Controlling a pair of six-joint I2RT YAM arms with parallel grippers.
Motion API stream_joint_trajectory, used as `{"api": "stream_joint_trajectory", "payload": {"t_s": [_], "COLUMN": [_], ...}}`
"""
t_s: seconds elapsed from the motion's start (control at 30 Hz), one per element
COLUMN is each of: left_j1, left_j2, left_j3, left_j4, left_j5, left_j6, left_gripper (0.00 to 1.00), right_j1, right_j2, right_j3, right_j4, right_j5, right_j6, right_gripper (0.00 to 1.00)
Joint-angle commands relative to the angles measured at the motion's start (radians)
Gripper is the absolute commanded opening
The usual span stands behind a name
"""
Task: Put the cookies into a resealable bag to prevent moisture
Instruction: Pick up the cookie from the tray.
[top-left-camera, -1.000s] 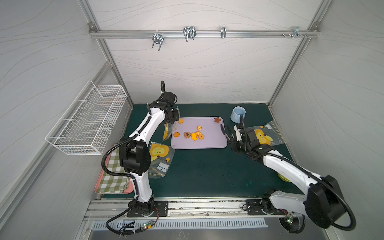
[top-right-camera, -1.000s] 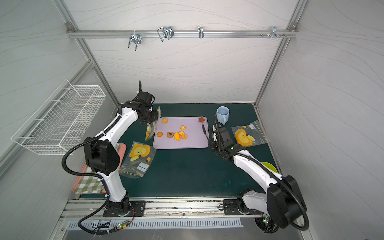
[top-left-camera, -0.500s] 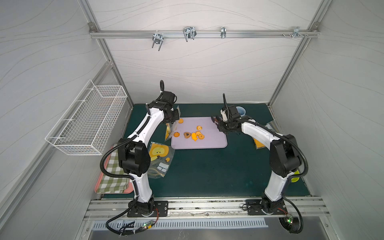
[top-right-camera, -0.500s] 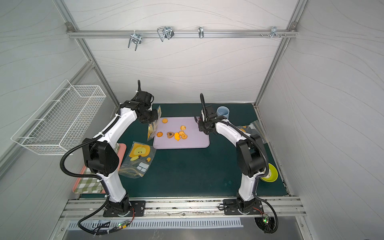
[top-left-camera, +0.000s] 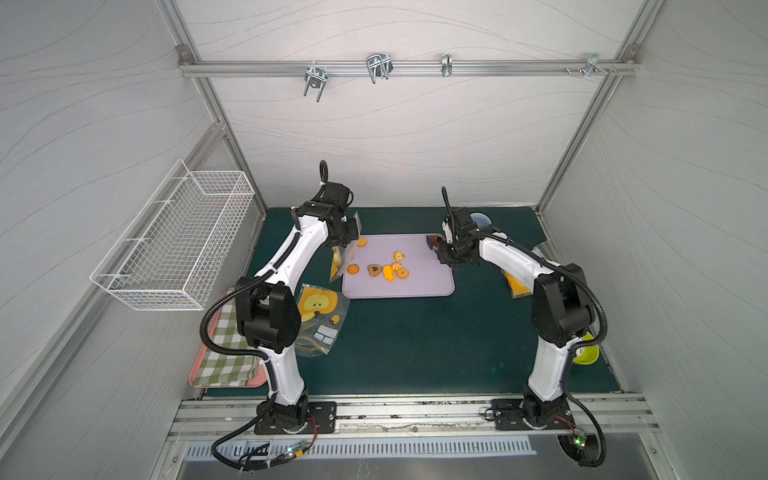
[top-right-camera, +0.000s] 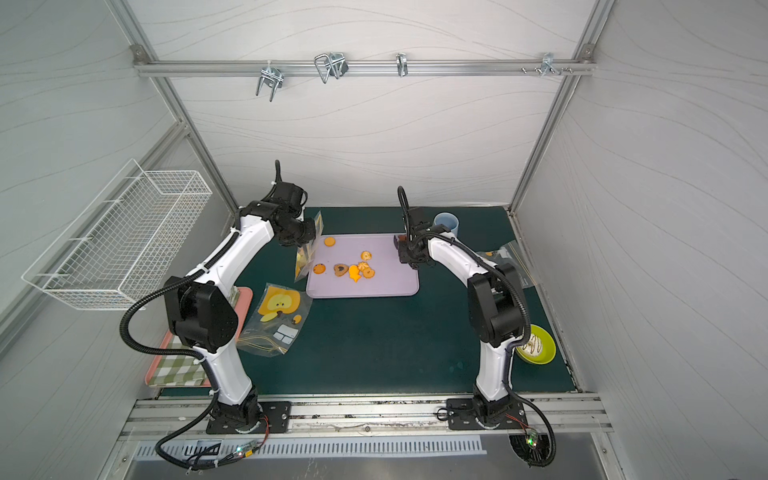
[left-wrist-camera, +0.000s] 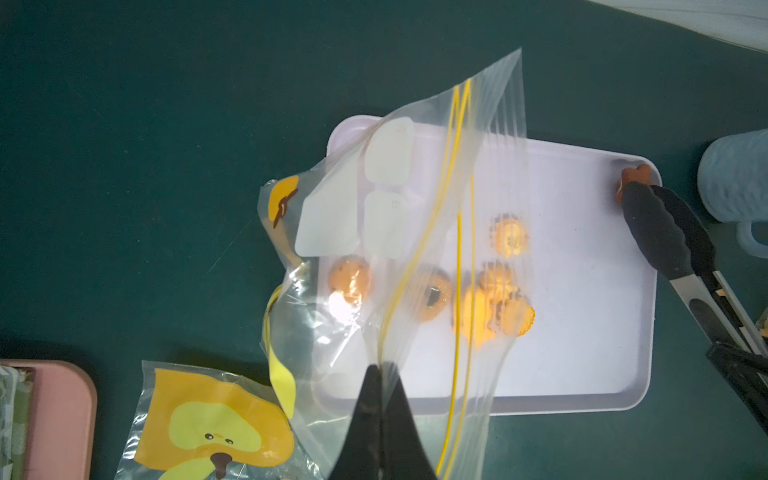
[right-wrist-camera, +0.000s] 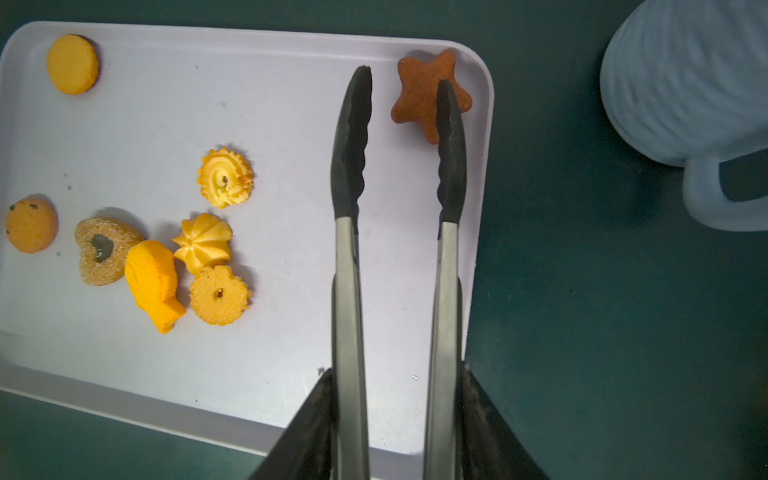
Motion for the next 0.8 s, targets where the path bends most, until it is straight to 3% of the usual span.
{"api": "stream_joint_trajectory", "payload": {"t_s": [0.0,0.33,0.77], "left_j1": [0.006,0.009,0.012], "left_j2": [-0.023,-0.022,-0.024], "left_j3": [0.002,0.002,0.000], "left_j4": [0.021,0.023,0.026], "left_j5": [0.013,0.017,0.025], "left_j6": [-0.007,-0.008,-0.008], "left_gripper": [0.00,0.00,0.00], "right_j1": [-0.002,0.002,0.002], "right_j2": [-0.006,0.001,0.083], "right_j3": [0.022,0.027,0.095], "right_j4": [-0.039,-0.050,-0.083], "right_j5": [0.039,0.046,0.041], "right_j6": [0.009,0.008,-0.008], "right_gripper": [0.46,0.53,0.52]}}
